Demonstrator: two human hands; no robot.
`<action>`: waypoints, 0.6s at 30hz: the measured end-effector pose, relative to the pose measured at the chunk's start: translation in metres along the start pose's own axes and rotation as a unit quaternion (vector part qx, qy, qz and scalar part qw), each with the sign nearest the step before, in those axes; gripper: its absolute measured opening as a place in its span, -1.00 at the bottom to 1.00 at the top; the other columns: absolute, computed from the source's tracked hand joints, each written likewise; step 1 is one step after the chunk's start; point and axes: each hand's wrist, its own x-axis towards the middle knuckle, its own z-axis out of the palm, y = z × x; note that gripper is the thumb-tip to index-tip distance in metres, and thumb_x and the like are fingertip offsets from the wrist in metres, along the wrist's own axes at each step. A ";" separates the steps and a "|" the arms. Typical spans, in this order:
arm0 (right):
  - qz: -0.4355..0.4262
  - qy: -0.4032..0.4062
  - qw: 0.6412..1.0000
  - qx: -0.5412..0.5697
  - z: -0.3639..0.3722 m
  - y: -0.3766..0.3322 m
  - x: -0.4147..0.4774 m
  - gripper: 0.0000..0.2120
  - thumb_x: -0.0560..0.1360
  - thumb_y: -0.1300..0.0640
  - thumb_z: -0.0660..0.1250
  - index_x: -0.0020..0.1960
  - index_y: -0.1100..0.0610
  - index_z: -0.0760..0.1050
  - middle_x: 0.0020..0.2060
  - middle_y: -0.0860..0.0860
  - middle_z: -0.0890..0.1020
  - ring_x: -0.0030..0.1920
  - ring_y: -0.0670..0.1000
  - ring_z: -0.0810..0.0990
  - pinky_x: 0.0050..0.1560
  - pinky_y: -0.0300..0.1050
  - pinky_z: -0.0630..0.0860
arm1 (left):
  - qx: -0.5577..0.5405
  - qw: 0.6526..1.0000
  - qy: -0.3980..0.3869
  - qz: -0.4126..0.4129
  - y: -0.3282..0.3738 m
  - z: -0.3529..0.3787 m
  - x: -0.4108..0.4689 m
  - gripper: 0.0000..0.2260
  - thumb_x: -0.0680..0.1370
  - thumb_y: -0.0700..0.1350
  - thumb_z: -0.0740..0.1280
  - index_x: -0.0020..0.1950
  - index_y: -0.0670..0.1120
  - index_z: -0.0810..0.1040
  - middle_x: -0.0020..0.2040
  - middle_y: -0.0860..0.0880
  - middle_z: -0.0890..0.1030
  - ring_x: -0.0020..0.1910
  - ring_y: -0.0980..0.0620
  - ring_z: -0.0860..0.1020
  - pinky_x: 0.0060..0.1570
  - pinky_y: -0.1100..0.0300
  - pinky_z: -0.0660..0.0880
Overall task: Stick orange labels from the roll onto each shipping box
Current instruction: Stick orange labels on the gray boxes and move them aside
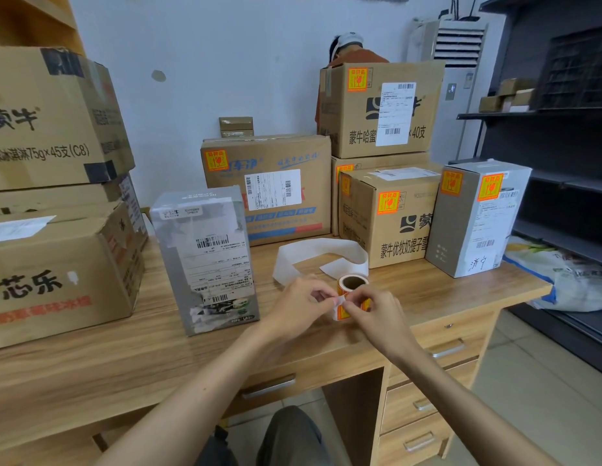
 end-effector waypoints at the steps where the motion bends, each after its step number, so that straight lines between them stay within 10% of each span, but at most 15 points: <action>1: 0.003 -0.001 1.000 0.009 0.000 0.000 0.000 -0.89 0.47 0.05 0.42 -0.24 -0.05 0.59 -0.24 -0.15 0.65 -0.16 -0.08 0.58 -0.07 0.05 0.55 | -0.002 1.000 0.006 -0.002 -0.001 0.000 0.001 -0.92 0.56 -0.02 0.45 -0.10 0.15 0.73 -0.07 0.13 0.59 -0.05 0.05 0.59 -0.03 -0.12 0.62; 18: 0.049 -0.010 0.996 0.077 -0.035 0.014 -0.015 -0.82 0.44 0.17 0.39 -0.32 0.03 0.53 -0.33 -0.01 0.62 -0.42 -0.09 0.44 -0.33 -0.10 0.38 | 0.005 0.996 0.068 -0.051 -0.003 -0.001 0.007 -0.91 0.57 -0.12 0.43 -0.07 -0.01 0.74 -0.11 0.05 0.66 -0.14 0.02 0.60 -0.20 0.09 0.63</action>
